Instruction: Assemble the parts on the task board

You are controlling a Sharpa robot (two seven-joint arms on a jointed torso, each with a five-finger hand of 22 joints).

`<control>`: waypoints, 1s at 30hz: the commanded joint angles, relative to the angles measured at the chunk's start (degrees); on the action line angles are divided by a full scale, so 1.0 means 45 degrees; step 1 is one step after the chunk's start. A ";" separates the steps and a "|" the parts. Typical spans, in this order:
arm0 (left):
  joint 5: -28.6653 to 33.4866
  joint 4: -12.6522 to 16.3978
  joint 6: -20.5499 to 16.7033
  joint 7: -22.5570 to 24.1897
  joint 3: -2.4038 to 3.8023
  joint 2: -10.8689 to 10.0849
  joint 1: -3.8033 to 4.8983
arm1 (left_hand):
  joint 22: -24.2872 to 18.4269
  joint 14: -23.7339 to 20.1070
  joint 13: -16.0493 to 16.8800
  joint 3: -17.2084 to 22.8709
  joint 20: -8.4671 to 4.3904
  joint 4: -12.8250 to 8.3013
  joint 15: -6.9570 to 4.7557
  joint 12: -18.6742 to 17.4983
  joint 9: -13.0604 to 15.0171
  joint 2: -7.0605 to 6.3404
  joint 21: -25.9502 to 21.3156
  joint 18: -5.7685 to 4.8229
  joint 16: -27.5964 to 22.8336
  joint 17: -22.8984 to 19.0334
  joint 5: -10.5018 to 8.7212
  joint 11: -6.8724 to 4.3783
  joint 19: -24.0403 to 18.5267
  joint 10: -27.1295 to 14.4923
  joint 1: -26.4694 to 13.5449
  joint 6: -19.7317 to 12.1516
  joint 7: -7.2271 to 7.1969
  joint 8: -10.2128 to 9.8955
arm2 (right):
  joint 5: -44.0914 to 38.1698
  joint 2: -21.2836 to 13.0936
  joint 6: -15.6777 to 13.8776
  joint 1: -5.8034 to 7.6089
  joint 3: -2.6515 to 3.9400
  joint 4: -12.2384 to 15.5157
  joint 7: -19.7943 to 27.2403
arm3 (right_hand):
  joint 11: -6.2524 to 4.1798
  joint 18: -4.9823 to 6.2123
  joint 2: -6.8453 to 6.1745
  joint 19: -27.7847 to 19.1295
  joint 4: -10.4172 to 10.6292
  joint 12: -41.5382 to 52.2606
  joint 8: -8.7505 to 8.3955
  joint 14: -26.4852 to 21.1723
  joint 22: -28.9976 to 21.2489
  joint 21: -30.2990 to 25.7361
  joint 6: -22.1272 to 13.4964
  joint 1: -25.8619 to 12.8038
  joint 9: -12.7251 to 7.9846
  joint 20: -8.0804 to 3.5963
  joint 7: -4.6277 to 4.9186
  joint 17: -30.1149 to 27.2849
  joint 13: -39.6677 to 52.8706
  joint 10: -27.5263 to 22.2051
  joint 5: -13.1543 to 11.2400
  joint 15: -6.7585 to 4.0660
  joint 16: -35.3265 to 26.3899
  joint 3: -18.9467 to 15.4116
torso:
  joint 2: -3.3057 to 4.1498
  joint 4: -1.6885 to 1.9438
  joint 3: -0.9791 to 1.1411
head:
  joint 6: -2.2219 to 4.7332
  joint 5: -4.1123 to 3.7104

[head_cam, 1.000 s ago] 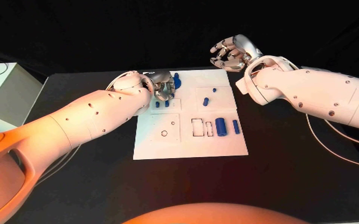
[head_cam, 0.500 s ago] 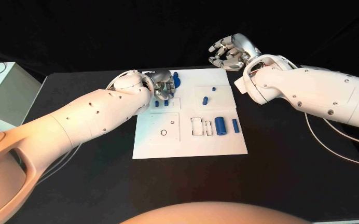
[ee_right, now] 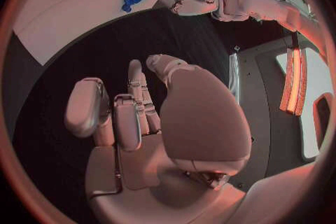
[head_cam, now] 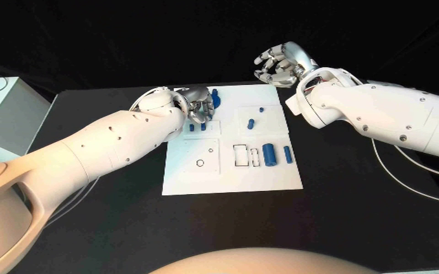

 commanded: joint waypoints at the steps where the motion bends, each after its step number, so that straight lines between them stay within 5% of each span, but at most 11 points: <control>1: 0.0180 -0.0011 -0.0808 0.0422 0.0000 0.0017 0.0005 | 0.0179 0.0159 0.0017 0.0110 -0.0045 -0.0150 -0.0024 -0.0211 0.0067 0.0154 0.0149 -0.0190 0.0091 0.0133 -0.0014 -0.0031 0.0166 0.0229 0.0004 0.0157 -0.0005 0.0032 | -0.0132 0.0008 0.0015 0.0001 0.0004 0.0020 0.0152 | -0.0020 -0.0020 -0.0018 0.0060 -0.0081 -0.0050 0.0065 0.0671 0.0011 0.0068 -0.0012 -0.0095 0.0022 -0.0007 0.0014 0.0541 -0.0012 0.0046 0.0037 -0.0070 0.0026 0.0003 | -0.0008 -0.0008 0.0010 | 0.0036 -0.0001; 13: 0.0779 0.0263 -0.1401 0.0743 0.0026 -0.0236 -0.0020 | 0.0331 0.0315 -0.0073 0.0506 -0.0051 -0.0417 0.0018 -0.1284 0.0040 0.0041 0.0317 -0.0217 0.0038 0.0108 0.0000 0.0045 0.0265 0.0604 -0.0255 0.0176 0.0069 -0.0352 | -0.0132 0.0027 0.0035 0.0000 0.0004 -0.0008 0.0151 | -0.0022 -0.0024 -0.0012 0.0068 -0.0093 -0.0084 0.0079 0.0674 0.0032 0.0088 0.0009 -0.0111 0.0028 -0.0007 0.0009 0.0555 -0.0057 0.0078 0.0042 -0.0072 0.0033 0.0014 | -0.0021 0.0005 0.0001 | 0.0107 -0.0009; 24: 0.1454 0.1114 -0.0760 0.0572 0.0610 -0.0986 -0.0016 | 0.0373 0.0341 -0.0074 0.0527 -0.0045 -0.0432 0.0025 -0.1411 0.0047 0.0039 0.0347 -0.0226 0.0045 0.0134 -0.0001 0.0052 0.0294 0.0672 -0.0309 0.0202 0.0079 -0.0387 | -0.0132 -0.0038 0.0060 -0.0001 0.0004 -0.0014 0.0117 | -0.0023 -0.0023 -0.0020 0.0068 -0.0099 -0.0107 0.0082 0.0672 0.0031 0.0084 0.0013 -0.0128 0.0031 -0.0007 0.0009 0.0546 -0.0087 0.0096 0.0051 -0.0073 0.0026 0.0015 | -0.0054 0.0043 -0.0009 | 0.0122 0.0000; 30: 0.1523 0.1457 -0.0048 0.0309 0.0717 -0.1446 -0.0003 | 0.0369 0.0344 -0.0069 0.0508 -0.0031 -0.0425 0.0031 -0.1528 0.0057 0.0019 0.0345 -0.0228 0.0043 0.0123 -0.0016 0.0050 0.0284 0.0738 -0.0398 0.0224 0.0073 -0.0419 | -0.0132 -0.0081 0.0069 -0.0001 0.0004 -0.0014 0.0096 | -0.0023 -0.0023 -0.0020 0.0068 -0.0099 -0.0107 0.0082 0.0672 0.0031 0.0084 0.0013 -0.0128 0.0031 -0.0007 0.0009 0.0546 -0.0087 0.0096 0.0051 -0.0073 0.0026 0.0015 | -0.0089 0.0097 -0.0020 | 0.0101 0.0044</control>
